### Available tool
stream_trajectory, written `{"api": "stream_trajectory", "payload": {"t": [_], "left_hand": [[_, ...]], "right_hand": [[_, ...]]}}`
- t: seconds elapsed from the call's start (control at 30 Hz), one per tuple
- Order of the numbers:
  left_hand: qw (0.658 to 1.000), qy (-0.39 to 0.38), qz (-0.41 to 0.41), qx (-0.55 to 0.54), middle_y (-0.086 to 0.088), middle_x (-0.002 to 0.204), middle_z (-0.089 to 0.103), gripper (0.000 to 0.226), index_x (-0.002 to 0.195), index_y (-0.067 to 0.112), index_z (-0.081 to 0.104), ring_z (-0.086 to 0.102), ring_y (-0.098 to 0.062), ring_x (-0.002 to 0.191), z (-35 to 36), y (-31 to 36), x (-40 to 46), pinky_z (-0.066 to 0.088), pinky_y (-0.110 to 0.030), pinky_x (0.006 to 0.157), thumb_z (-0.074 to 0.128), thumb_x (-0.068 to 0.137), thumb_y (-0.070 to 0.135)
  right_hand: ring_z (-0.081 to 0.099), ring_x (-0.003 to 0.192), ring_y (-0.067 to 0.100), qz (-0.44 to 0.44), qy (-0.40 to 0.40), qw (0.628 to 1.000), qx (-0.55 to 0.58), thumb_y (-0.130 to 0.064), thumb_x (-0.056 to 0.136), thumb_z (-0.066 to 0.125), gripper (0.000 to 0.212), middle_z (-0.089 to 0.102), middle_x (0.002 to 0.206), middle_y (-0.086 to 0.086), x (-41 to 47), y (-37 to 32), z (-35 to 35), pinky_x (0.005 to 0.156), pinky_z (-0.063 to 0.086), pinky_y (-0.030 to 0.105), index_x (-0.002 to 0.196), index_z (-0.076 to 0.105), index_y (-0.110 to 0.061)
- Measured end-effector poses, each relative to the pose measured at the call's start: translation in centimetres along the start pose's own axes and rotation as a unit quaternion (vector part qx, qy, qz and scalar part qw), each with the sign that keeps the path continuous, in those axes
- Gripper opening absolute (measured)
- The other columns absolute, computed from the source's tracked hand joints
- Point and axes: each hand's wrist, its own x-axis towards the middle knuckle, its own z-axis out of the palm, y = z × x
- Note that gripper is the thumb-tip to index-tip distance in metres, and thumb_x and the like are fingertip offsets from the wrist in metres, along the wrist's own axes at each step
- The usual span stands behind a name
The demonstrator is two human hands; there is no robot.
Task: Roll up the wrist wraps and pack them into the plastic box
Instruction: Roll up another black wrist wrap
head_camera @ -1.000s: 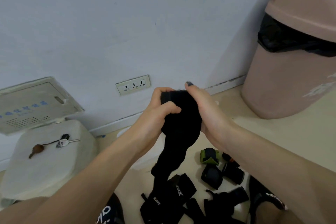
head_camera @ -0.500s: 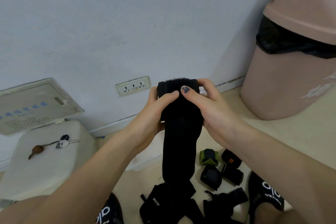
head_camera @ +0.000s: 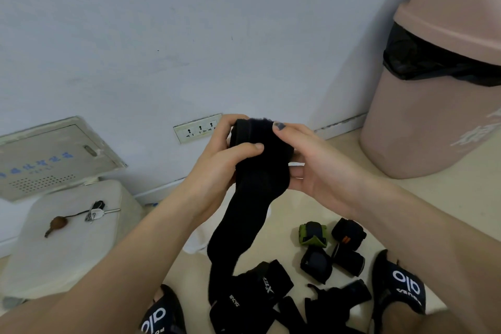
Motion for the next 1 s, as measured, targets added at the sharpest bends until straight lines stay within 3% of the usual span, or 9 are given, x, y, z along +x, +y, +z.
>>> {"api": "stream_trajectory", "payload": {"t": [0.13,0.23,0.4,0.53,0.63,0.73,0.87,1.0], "left_hand": [[0.999,-0.022,0.032,0.002,0.001,0.1,0.068,0.039,0.114,0.029,0.062,0.067,-0.016,0.094,-0.5,-0.3,-0.1,0.055,-0.027,0.076,0.062,0.092,-0.004],[0.997,-0.034,0.063,0.036,-0.001,0.106,0.066,0.04,0.113,0.028,0.064,0.064,-0.018,0.1,-0.9,-0.5,-0.3,0.055,-0.03,0.084,0.066,0.083,0.002],[0.997,-0.037,0.059,0.022,0.0,0.105,0.065,0.041,0.114,0.031,0.064,0.065,-0.023,0.099,-1.1,-0.5,-0.6,0.059,-0.045,0.084,0.065,0.084,0.003],[0.996,-0.044,0.071,0.014,-0.001,0.105,0.064,0.043,0.114,0.03,0.064,0.064,-0.018,0.098,-1.2,-0.6,-0.7,0.057,-0.035,0.084,0.064,0.086,-0.003],[0.996,-0.042,0.075,0.018,0.005,0.103,0.065,0.047,0.11,0.032,0.066,0.063,-0.017,0.099,-1.2,-0.8,-0.7,0.054,-0.032,0.084,0.063,0.086,-0.007],[0.996,-0.048,0.068,0.034,0.01,0.104,0.066,0.049,0.118,0.038,0.063,0.065,-0.02,0.103,-1.2,-0.8,-0.7,0.056,-0.035,0.088,0.063,0.083,0.004],[0.998,-0.044,0.014,0.041,0.017,0.111,0.067,0.044,0.126,0.05,0.054,0.07,-0.011,0.105,-0.8,-0.9,-0.5,0.057,-0.029,0.084,0.068,0.089,0.03],[0.998,0.003,-0.033,0.046,0.012,0.108,0.067,0.023,0.124,0.039,0.052,0.07,-0.003,0.084,-0.4,-0.8,-0.3,0.053,-0.028,0.077,0.057,0.102,0.043]], "right_hand": [[0.077,0.1,0.025,0.002,0.011,1.0,-0.014,-0.043,0.101,0.062,0.031,0.073,0.117,0.005,0.1,0.0,0.3,0.093,0.062,0.044,0.124,0.067,-0.022],[0.077,0.102,0.026,0.008,0.006,1.0,-0.014,-0.045,0.101,0.061,0.036,0.073,0.111,0.004,0.1,0.0,0.5,0.097,0.06,0.045,0.124,0.066,-0.018],[0.076,0.104,0.019,0.021,-0.026,0.999,-0.006,-0.051,0.102,0.056,0.043,0.076,0.109,0.0,0.1,0.2,0.9,0.095,0.059,0.038,0.129,0.064,-0.019],[0.077,0.102,0.019,0.019,-0.006,1.0,-0.025,-0.053,0.099,0.06,0.044,0.075,0.114,0.003,0.3,0.4,1.3,0.09,0.061,0.038,0.127,0.062,-0.02],[0.076,0.1,0.02,0.0,0.021,1.0,-0.006,-0.044,0.098,0.066,0.036,0.074,0.112,0.004,0.5,0.6,1.4,0.087,0.063,0.038,0.122,0.066,-0.018],[0.074,0.096,0.019,-0.017,0.022,0.999,0.03,-0.035,0.098,0.068,0.032,0.073,0.108,0.005,0.4,0.4,1.1,0.08,0.06,0.034,0.122,0.066,-0.014],[0.075,0.092,0.017,-0.034,0.035,0.999,0.022,-0.032,0.097,0.07,0.03,0.074,0.101,0.003,0.4,0.7,1.1,0.079,0.059,0.033,0.121,0.064,-0.015],[0.076,0.09,0.018,-0.066,0.055,0.996,-0.03,-0.03,0.095,0.073,0.028,0.072,0.103,0.005,0.4,1.1,1.5,0.072,0.058,0.029,0.119,0.063,-0.02]]}}
